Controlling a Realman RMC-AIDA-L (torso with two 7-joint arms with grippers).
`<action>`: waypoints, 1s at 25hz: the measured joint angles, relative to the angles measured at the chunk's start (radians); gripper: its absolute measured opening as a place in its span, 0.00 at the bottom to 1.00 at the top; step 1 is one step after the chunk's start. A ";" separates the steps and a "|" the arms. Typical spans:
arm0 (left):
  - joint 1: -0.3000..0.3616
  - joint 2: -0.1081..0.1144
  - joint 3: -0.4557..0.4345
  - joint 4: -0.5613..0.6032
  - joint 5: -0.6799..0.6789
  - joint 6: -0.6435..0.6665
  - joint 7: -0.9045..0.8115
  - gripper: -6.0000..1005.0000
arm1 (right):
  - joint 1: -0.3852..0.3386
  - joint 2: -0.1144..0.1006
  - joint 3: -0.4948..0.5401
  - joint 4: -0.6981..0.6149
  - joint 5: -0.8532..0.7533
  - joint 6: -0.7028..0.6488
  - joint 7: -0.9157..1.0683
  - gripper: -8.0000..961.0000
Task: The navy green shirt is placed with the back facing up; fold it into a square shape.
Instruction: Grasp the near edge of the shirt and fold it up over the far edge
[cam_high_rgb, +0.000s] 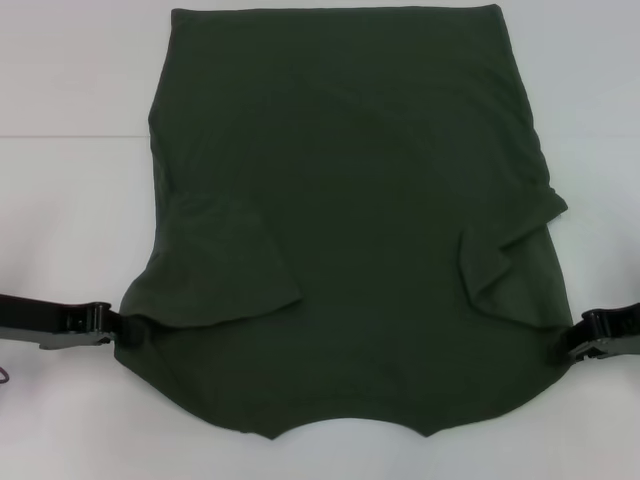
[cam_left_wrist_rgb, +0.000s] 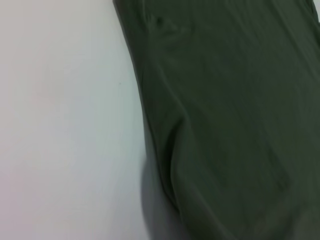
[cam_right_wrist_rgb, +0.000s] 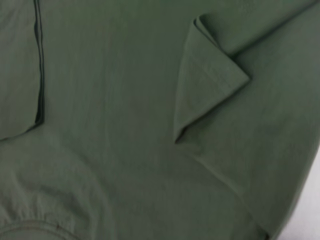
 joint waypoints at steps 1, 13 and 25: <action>0.000 0.000 0.000 0.000 0.000 0.000 0.001 0.04 | 0.001 0.000 0.000 0.000 0.000 -0.001 0.000 0.28; -0.003 0.009 0.001 0.000 0.000 0.039 0.017 0.04 | 0.007 -0.006 0.000 0.000 0.005 -0.045 -0.065 0.08; -0.004 0.084 0.010 -0.052 0.042 0.309 0.019 0.04 | -0.024 -0.015 0.000 0.008 -0.009 -0.324 -0.337 0.07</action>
